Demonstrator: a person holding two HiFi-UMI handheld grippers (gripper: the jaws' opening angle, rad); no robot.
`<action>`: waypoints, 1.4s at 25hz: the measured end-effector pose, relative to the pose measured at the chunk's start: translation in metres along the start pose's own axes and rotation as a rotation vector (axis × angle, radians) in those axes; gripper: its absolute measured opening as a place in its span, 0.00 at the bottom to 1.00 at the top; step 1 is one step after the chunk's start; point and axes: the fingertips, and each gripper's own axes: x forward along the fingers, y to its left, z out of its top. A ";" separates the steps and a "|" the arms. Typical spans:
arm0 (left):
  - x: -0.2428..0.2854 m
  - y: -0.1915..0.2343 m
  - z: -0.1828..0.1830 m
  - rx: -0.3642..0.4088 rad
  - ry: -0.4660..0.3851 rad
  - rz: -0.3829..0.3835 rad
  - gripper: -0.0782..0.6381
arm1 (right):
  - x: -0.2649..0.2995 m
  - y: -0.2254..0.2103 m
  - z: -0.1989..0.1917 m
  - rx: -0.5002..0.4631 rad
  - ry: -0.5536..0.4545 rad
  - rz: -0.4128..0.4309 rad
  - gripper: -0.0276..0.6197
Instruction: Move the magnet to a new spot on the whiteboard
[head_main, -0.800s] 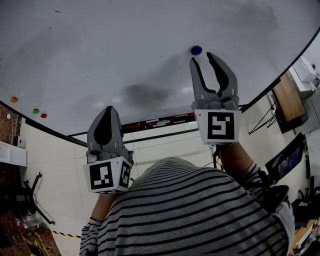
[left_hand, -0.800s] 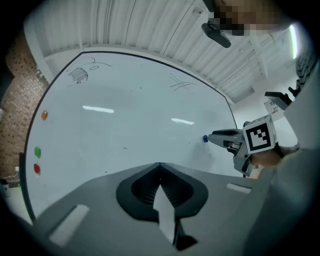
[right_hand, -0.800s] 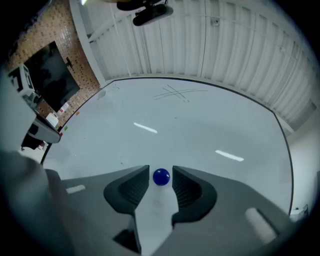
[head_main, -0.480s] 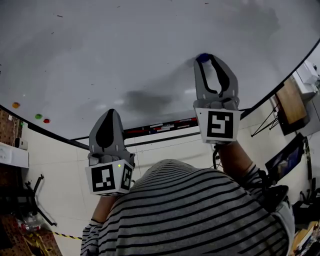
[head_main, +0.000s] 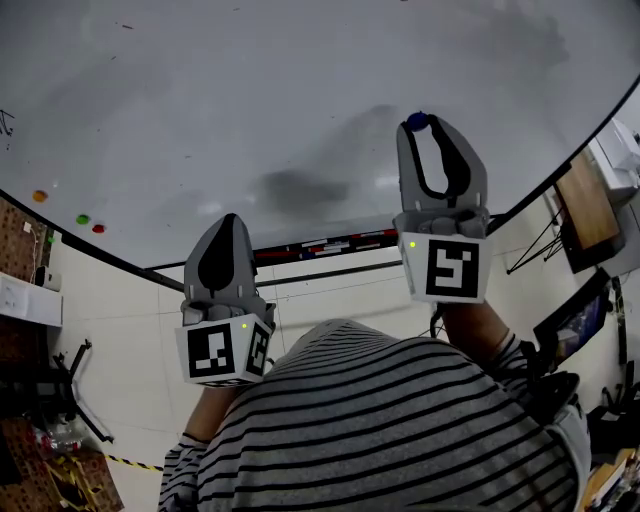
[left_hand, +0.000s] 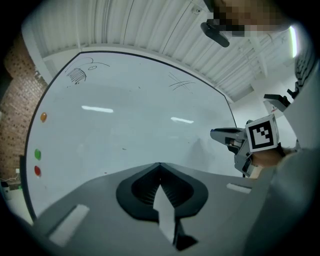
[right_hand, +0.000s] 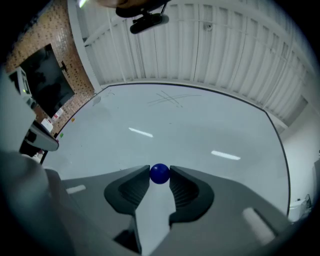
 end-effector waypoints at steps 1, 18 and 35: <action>-0.002 -0.004 0.001 0.001 -0.004 -0.001 0.13 | -0.008 -0.001 0.006 0.010 -0.008 0.007 0.23; -0.089 -0.163 0.003 0.024 -0.022 -0.058 0.13 | -0.179 -0.058 0.022 0.077 0.024 0.064 0.23; -0.113 -0.176 0.002 -0.006 -0.058 0.011 0.13 | -0.205 -0.065 0.014 0.129 0.068 0.115 0.23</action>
